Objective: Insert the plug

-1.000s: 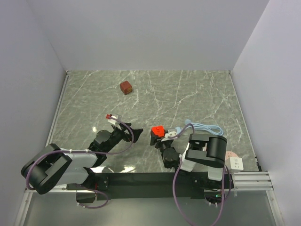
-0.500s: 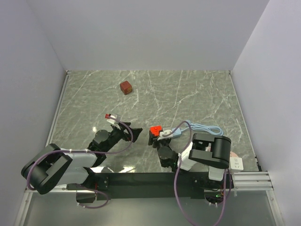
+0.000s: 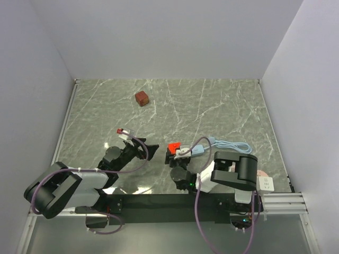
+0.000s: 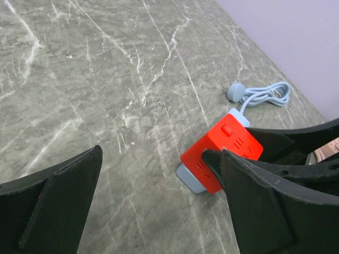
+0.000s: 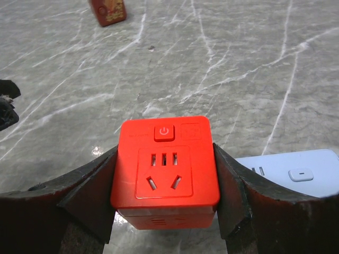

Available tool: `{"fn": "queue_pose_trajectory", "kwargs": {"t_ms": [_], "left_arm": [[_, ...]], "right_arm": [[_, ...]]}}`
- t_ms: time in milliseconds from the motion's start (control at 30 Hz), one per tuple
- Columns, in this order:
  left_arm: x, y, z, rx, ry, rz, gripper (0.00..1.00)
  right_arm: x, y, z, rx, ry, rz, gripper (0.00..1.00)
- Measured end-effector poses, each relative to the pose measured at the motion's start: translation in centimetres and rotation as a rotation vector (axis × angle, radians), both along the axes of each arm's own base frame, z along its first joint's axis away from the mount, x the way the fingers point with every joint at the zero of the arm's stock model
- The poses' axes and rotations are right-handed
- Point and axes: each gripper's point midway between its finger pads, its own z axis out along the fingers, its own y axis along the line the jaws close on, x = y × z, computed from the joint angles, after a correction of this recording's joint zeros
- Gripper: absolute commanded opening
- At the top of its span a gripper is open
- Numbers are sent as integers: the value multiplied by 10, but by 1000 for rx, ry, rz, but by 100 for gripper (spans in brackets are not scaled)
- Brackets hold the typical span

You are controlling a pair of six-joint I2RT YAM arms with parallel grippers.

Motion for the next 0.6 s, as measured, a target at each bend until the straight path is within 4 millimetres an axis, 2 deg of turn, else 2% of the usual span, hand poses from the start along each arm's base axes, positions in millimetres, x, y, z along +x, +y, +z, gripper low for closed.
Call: {"fn": "queue_pose_trajectory", "kwargs": {"t_ms": [167,333,500,600], "left_arm": [[1,1,2,-13,0,-2,100],[1,1,3,-17,2,-3,100],[2,2,2,-15,3,1,99],[3,3,0,-9,13,7,99]], "right_arm": [[-3,1,-3,6,-18,-79,0],[-4,1,-3,27,-11,-87,0],[-7,4,2,31,16,-47,0],[-17,12,10,18,47,26,2]]}}
